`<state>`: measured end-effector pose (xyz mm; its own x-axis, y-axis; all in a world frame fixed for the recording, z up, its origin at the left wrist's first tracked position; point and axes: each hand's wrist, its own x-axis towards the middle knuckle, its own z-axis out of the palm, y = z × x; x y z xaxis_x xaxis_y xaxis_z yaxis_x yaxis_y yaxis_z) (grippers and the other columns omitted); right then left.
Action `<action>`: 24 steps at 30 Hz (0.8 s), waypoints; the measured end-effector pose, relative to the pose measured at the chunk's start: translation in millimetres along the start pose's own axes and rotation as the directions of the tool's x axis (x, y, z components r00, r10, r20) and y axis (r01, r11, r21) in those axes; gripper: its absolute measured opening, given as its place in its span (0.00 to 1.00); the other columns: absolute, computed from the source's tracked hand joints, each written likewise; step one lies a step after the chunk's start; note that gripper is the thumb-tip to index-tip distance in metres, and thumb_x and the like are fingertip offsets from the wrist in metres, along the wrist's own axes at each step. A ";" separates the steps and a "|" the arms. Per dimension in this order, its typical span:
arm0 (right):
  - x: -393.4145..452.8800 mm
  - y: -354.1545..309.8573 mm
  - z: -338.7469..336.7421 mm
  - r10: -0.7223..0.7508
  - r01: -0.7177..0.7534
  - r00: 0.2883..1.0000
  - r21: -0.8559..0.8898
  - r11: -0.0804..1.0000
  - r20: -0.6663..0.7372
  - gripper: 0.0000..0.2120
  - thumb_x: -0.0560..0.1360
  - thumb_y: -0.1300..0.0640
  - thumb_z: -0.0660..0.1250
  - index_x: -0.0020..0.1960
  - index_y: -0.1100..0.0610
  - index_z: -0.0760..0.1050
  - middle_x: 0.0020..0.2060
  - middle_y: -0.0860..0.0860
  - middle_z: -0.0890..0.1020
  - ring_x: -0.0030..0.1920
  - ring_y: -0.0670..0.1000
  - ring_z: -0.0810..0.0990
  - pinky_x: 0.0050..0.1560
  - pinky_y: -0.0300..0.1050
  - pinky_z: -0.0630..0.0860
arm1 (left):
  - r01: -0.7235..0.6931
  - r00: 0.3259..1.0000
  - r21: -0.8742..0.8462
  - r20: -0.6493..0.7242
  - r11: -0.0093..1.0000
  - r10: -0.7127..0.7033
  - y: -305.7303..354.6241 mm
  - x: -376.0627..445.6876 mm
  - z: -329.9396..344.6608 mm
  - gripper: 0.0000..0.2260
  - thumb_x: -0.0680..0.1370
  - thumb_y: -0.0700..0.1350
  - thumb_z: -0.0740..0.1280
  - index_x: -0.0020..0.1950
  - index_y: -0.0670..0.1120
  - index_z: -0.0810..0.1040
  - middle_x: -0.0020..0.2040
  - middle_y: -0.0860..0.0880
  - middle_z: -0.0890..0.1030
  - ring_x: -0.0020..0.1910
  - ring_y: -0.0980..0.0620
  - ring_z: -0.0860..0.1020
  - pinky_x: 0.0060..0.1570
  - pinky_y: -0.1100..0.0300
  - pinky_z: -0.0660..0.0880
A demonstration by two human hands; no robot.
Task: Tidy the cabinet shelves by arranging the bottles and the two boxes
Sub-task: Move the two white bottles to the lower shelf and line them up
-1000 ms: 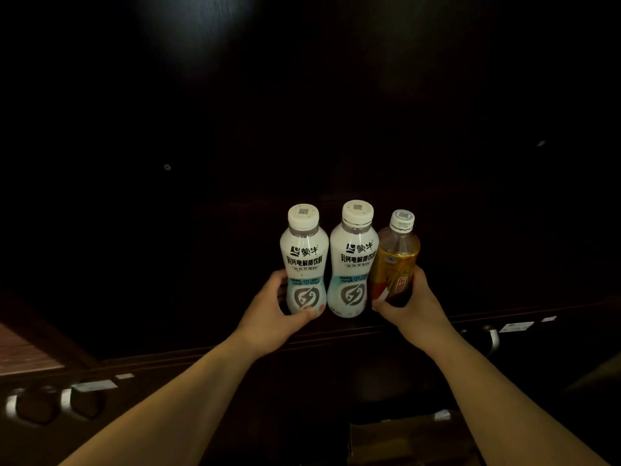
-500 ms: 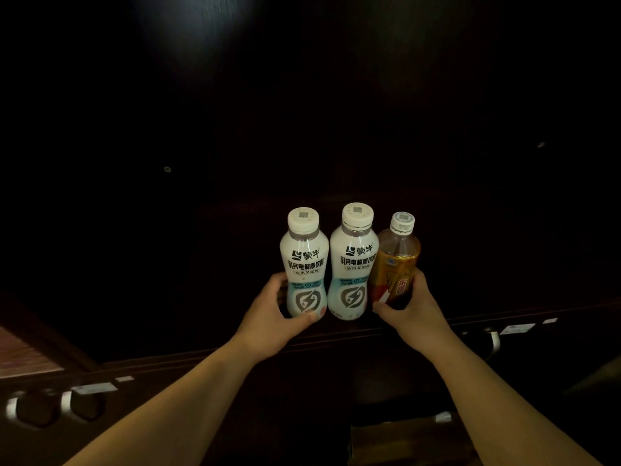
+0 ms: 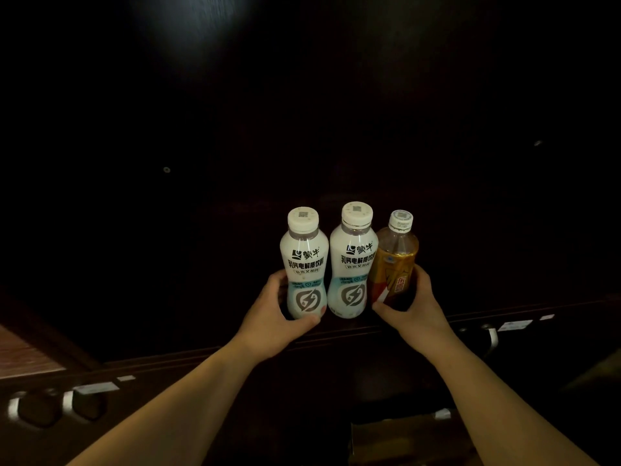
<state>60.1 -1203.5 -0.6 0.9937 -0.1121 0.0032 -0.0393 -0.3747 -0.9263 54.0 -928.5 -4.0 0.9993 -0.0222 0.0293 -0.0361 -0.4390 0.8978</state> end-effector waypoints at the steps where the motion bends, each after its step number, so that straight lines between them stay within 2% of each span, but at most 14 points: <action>1: -2.7 0.4 -0.1 -0.002 0.002 1.000 0.001 1.000 -0.005 0.50 0.66 0.49 0.81 0.78 0.40 0.52 0.72 0.45 0.70 0.67 0.43 0.66 0.65 0.48 0.66 | 0.001 1.000 0.000 0.001 1.000 -0.001 1.4 -1.3 -0.2 0.38 0.61 0.63 0.82 0.61 0.79 0.61 0.63 0.66 0.75 0.59 0.75 0.72 0.53 0.72 0.73; 5: -13.3 0.3 0.9 -0.012 0.013 1.000 0.015 1.000 -0.027 0.50 0.67 0.48 0.80 0.78 0.41 0.53 0.76 0.46 0.66 0.72 0.45 0.63 0.68 0.50 0.65 | 0.012 1.000 -0.012 0.022 1.000 -0.011 7.1 -7.5 -4.4 0.38 0.59 0.69 0.79 0.60 0.81 0.59 0.63 0.70 0.71 0.62 0.72 0.69 0.55 0.72 0.66; 6: -15.2 0.8 1.1 -0.015 0.015 0.999 0.013 1.000 -0.032 0.50 0.67 0.47 0.80 0.79 0.41 0.52 0.76 0.46 0.65 0.74 0.47 0.63 0.69 0.51 0.65 | 0.005 0.999 -0.013 0.036 1.000 -0.005 7.7 -9.4 -6.0 0.39 0.59 0.70 0.78 0.63 0.79 0.59 0.64 0.70 0.69 0.64 0.70 0.68 0.56 0.72 0.65; 8: -20.3 0.8 1.5 -0.023 0.024 0.999 0.010 1.000 -0.039 0.50 0.66 0.47 0.80 0.79 0.42 0.53 0.77 0.46 0.64 0.75 0.48 0.63 0.69 0.51 0.64 | -0.006 0.999 -0.001 0.053 1.000 0.006 6.7 -14.1 -10.7 0.44 0.62 0.70 0.75 0.73 0.67 0.59 0.69 0.65 0.69 0.68 0.64 0.68 0.61 0.68 0.63; 10: -27.1 -0.4 3.0 -0.036 0.036 0.998 0.012 0.999 -0.053 0.50 0.67 0.47 0.80 0.79 0.43 0.52 0.77 0.46 0.63 0.74 0.47 0.63 0.68 0.49 0.64 | 0.002 0.999 0.019 0.047 1.000 -0.003 7.7 -20.5 -18.7 0.42 0.67 0.66 0.72 0.77 0.59 0.59 0.73 0.59 0.68 0.70 0.61 0.67 0.64 0.63 0.63; 14: -46.9 -2.9 11.3 -0.022 0.026 0.990 0.022 0.999 -0.140 0.49 0.68 0.46 0.79 0.79 0.41 0.51 0.77 0.47 0.63 0.73 0.47 0.64 0.66 0.47 0.65 | -0.006 1.000 0.071 0.013 0.997 0.005 10.0 -36.5 -39.8 0.33 0.76 0.61 0.67 0.78 0.58 0.59 0.75 0.57 0.68 0.72 0.59 0.65 0.68 0.59 0.63; 19: -88.4 -24.3 35.9 -0.065 0.071 0.974 0.020 0.997 -0.218 0.44 0.66 0.35 0.74 0.75 0.37 0.55 0.73 0.43 0.63 0.69 0.44 0.64 0.64 0.47 0.66 | -0.104 0.995 0.200 0.009 0.974 0.104 18.3 -67.1 -86.4 0.33 0.76 0.68 0.59 0.79 0.56 0.60 0.72 0.60 0.66 0.72 0.60 0.65 0.68 0.60 0.63; 21: -106.8 -42.8 53.3 -0.096 0.097 0.962 -0.006 0.995 -0.257 0.44 0.64 0.28 0.68 0.75 0.39 0.56 0.70 0.42 0.64 0.70 0.45 0.65 0.66 0.50 0.66 | -0.163 0.986 0.241 0.013 0.957 0.165 20.8 -83.4 -114.3 0.34 0.75 0.71 0.56 0.78 0.56 0.63 0.71 0.61 0.67 0.71 0.61 0.65 0.68 0.61 0.65; 24: -136.8 -78.9 96.7 -0.130 0.134 0.969 0.008 0.991 -0.212 0.44 0.65 0.27 0.64 0.75 0.43 0.58 0.70 0.43 0.65 0.70 0.46 0.65 0.68 0.53 0.67 | -0.217 0.975 0.239 0.015 0.946 0.220 18.1 -115.3 -167.3 0.33 0.75 0.75 0.53 0.75 0.59 0.67 0.69 0.64 0.71 0.69 0.65 0.68 0.64 0.64 0.68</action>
<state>-62.6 -1069.6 35.7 0.9452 -0.2555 0.2031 0.0955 -0.3786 -0.9206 -60.7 -783.6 82.4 0.9667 -0.1322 0.2193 -0.2530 -0.6257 0.7379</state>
